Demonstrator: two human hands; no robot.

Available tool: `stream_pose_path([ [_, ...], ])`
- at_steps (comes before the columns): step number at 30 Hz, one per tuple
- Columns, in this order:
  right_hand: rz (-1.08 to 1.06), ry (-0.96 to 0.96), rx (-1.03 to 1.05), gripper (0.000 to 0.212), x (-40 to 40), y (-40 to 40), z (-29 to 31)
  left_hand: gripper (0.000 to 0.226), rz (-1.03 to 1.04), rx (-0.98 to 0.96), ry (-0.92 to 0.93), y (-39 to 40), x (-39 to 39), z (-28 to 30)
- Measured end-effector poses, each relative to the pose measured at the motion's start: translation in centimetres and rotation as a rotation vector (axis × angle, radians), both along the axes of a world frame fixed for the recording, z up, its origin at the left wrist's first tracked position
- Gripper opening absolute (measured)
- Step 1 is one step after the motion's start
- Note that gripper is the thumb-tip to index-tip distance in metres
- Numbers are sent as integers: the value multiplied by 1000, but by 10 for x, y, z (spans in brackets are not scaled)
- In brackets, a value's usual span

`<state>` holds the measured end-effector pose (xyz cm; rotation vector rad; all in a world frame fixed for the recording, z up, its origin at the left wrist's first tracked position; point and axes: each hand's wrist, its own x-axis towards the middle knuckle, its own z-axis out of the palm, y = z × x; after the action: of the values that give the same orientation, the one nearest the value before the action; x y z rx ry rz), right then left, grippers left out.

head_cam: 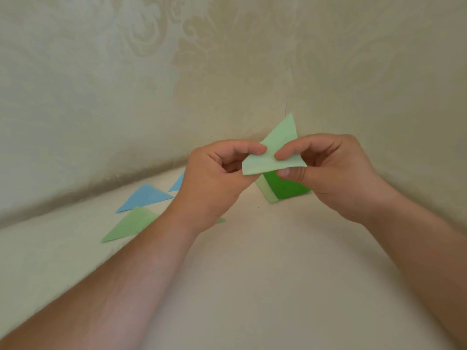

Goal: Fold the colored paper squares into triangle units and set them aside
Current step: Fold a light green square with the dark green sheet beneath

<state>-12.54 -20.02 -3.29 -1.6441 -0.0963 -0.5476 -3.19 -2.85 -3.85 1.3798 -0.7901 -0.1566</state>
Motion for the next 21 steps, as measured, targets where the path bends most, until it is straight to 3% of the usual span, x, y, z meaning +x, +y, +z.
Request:
stream_pose_path([
  [21,-128,93,93,8,2,0,4,5,74,3,223,-3,0,3],
])
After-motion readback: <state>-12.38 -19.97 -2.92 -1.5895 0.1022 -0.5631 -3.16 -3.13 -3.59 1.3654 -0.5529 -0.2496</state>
